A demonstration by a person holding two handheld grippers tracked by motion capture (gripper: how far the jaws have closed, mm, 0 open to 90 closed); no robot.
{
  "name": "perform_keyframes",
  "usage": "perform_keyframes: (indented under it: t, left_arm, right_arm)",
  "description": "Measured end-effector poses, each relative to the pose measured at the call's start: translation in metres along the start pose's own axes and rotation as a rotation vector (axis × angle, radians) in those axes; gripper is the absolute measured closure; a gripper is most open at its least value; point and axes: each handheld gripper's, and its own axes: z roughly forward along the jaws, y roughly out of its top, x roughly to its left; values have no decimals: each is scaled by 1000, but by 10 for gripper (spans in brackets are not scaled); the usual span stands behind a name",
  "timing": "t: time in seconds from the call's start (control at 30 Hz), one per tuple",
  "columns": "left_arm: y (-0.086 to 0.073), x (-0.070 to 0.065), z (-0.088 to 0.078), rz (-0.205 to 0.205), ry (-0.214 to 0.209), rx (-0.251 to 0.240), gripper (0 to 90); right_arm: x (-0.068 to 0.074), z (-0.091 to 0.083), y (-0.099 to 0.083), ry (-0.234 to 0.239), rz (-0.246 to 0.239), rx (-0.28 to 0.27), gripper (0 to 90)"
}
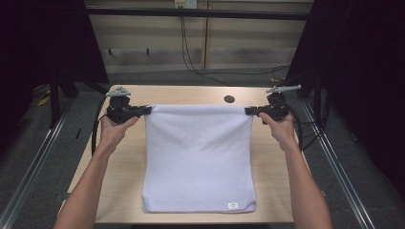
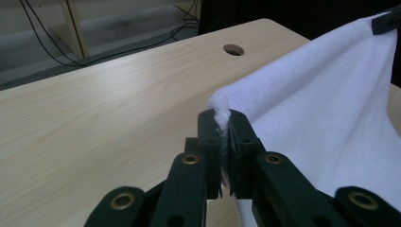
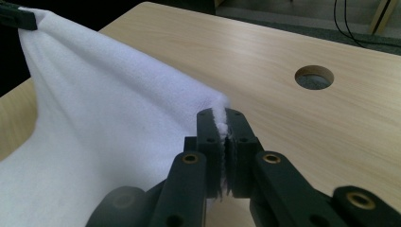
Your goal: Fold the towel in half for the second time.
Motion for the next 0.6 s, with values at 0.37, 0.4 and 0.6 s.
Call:
perform_keyframes:
  t: [0.37,0.4,0.6]
  left_arm:
    - [-28,-19,-31,1,-68,-67,857]
    - [-26,-22,-35,10,-63,-75,857]
    - [-2,-35,-64,36,-120,-118,856]
  right_arm:
    - [17,-25,-17,66,-54,-33,860]
    - [21,-28,-17,66,-62,-35,860]
    - [35,-52,-2,62,-92,-90,860]
